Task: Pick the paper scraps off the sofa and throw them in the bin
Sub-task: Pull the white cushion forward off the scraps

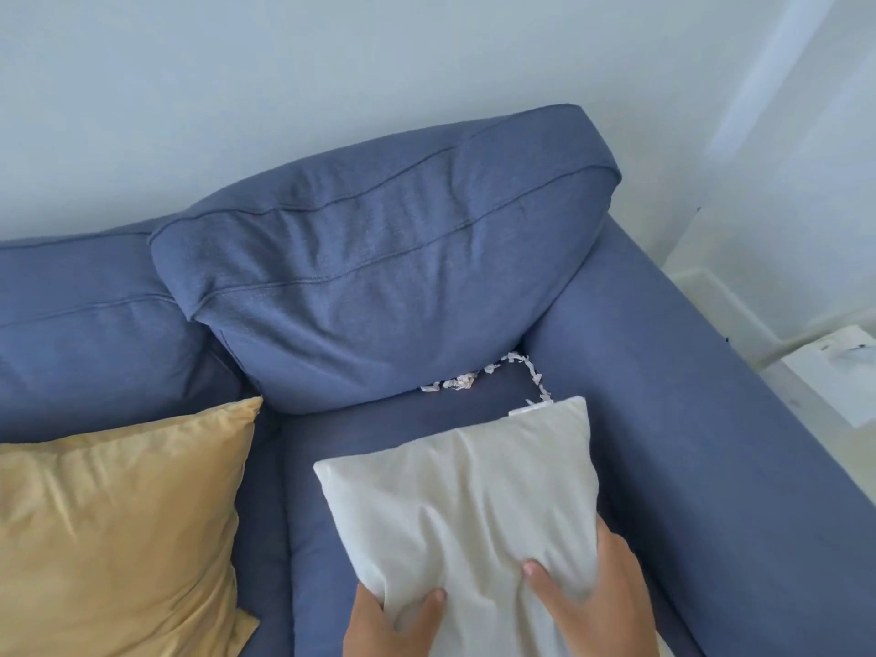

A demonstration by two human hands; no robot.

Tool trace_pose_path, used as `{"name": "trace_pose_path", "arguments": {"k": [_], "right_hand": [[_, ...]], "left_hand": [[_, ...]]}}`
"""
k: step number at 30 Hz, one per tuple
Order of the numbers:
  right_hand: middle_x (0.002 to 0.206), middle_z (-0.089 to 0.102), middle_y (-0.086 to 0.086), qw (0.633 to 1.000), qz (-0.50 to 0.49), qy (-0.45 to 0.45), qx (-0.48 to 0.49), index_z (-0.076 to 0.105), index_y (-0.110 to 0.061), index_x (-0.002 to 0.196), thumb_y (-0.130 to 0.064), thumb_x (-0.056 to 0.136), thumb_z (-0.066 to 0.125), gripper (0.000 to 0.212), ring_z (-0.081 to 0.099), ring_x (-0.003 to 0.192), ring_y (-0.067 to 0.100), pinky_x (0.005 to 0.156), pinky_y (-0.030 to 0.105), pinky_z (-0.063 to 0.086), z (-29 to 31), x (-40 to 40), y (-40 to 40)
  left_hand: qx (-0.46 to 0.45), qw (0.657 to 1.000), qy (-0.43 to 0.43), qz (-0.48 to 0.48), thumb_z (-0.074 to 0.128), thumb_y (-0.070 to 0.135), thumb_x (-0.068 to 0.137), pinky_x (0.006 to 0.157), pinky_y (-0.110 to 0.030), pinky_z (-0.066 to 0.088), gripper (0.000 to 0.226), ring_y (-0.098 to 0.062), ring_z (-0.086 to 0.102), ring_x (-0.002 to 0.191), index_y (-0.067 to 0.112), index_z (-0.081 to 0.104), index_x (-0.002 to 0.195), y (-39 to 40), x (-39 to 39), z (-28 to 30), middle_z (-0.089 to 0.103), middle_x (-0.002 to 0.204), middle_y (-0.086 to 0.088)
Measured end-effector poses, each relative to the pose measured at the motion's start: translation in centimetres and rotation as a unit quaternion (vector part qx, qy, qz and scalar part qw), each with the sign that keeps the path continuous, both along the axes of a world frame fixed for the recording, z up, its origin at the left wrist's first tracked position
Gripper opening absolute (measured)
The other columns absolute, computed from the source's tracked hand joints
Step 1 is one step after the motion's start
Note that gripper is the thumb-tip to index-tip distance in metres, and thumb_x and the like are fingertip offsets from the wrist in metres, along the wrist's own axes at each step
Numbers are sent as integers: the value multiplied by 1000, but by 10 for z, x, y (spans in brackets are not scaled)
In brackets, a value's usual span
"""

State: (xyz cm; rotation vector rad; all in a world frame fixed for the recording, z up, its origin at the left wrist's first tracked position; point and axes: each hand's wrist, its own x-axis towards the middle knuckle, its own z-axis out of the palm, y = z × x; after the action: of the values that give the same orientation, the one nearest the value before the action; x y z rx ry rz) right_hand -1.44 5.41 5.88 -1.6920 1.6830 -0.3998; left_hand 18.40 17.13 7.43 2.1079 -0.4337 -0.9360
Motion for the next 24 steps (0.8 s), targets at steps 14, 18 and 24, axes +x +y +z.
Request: {"name": "trace_pose_path", "arguments": {"k": [14,18,24], "right_hand": [[99,46,-13,994,-53,38,87,49,-37,132,-76,62,52,80,55,102,17,83,38,50,-11,41,-7],[119,46,-9,982,-11,84,171,34,-39,143,-83,63,46,93,49,119,19,95,41,46,-37,31,-4],[129,42,-6,986,-25,134,100,42,-35,135,-80,62,60,87,43,123,22,102,44,36,-38,32,-17]], "left_hand": [[193,979,-1,-61,65,71,55,91,-34,47,85,-26,61,111,20,56,122,-36,51,-25,66,114,1],[249,963,69,-75,78,57,62,92,-30,46,77,-23,61,106,14,60,122,-27,56,-36,64,108,0],[325,940,-46,-92,73,74,53,98,-32,38,121,-26,45,127,13,25,146,-44,84,-19,44,135,-7]]}}
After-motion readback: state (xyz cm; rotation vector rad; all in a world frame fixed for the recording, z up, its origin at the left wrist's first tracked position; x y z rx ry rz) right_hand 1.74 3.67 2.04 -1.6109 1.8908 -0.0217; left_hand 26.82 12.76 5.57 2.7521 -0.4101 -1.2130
